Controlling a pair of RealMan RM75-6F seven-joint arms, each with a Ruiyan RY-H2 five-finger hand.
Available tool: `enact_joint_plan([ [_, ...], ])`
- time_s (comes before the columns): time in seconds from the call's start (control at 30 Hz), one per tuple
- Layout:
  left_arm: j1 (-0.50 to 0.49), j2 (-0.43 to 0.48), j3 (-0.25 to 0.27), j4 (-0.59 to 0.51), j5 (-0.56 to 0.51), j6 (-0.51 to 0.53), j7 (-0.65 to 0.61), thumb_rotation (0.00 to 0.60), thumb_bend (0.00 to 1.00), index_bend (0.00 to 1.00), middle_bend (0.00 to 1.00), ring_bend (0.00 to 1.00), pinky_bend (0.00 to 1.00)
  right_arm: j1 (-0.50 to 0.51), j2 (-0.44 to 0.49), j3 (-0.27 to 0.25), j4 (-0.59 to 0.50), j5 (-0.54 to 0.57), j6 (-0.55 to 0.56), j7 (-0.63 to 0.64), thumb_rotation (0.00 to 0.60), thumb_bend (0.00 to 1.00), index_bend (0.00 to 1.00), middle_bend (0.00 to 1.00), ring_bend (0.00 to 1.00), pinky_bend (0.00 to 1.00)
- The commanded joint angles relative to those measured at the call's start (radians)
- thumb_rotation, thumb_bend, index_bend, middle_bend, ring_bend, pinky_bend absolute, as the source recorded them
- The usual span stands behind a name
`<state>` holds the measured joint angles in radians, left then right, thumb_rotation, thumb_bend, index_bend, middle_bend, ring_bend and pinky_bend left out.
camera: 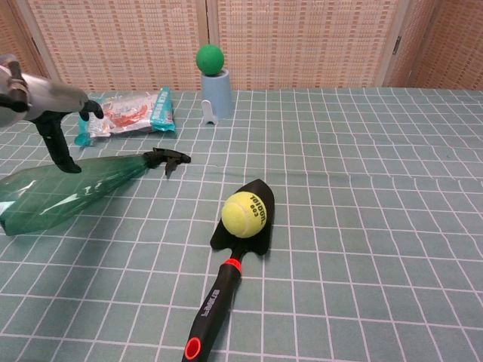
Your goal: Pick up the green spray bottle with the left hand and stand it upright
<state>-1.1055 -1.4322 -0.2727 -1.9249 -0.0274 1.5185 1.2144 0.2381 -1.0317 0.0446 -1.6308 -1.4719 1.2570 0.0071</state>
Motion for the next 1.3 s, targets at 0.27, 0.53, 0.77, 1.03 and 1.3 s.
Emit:
enact_joint_plan([
  [0.27, -0.118, -0.147, -0.193, 0.216, -0.152, 0.026, 0.075, 0.6, 0.22, 0.0, 0.13, 0.06, 0.17, 0.004, 0.015, -0.005, -0.004, 0.002, -0.017, 0.019, 0.6, 0.0, 0.1, 0.0, 0.0, 0.0],
  [0.53, -0.187, -0.24, -0.287, 0.41, -0.259, 0.028, 0.15, 0.6, 0.22, 0.0, 0.13, 0.06, 0.16, 0.011, 0.034, -0.023, 0.006, -0.044, -0.026, 0.074, 0.6, 0.0, 0.14, 0.0, 0.0, 0.0],
  [0.77, -0.213, -0.318, -0.226, 0.535, -0.241, 0.059, 0.263, 0.6, 0.22, 0.01, 0.13, 0.06, 0.11, 0.019, 0.047, -0.028, 0.003, -0.027, -0.057, 0.075, 0.6, 0.0, 0.17, 0.0, 0.0, 0.0],
  [1.03, -0.191, -0.376, -0.259, 0.606, -0.236, 0.069, 0.287, 0.6, 0.22, 0.06, 0.13, 0.06, 0.1, 0.024, 0.056, -0.029, -0.012, -0.014, -0.075, 0.069, 0.6, 0.0, 0.19, 0.0, 0.0, 0.0],
  [1.3, -0.173, -0.433, -0.365, 0.715, -0.19, 0.065, 0.172, 0.6, 0.22, 0.16, 0.22, 0.13, 0.08, 0.026, 0.061, -0.03, -0.016, -0.014, -0.077, 0.069, 0.6, 0.0, 0.21, 0.0, 0.0, 0.0],
])
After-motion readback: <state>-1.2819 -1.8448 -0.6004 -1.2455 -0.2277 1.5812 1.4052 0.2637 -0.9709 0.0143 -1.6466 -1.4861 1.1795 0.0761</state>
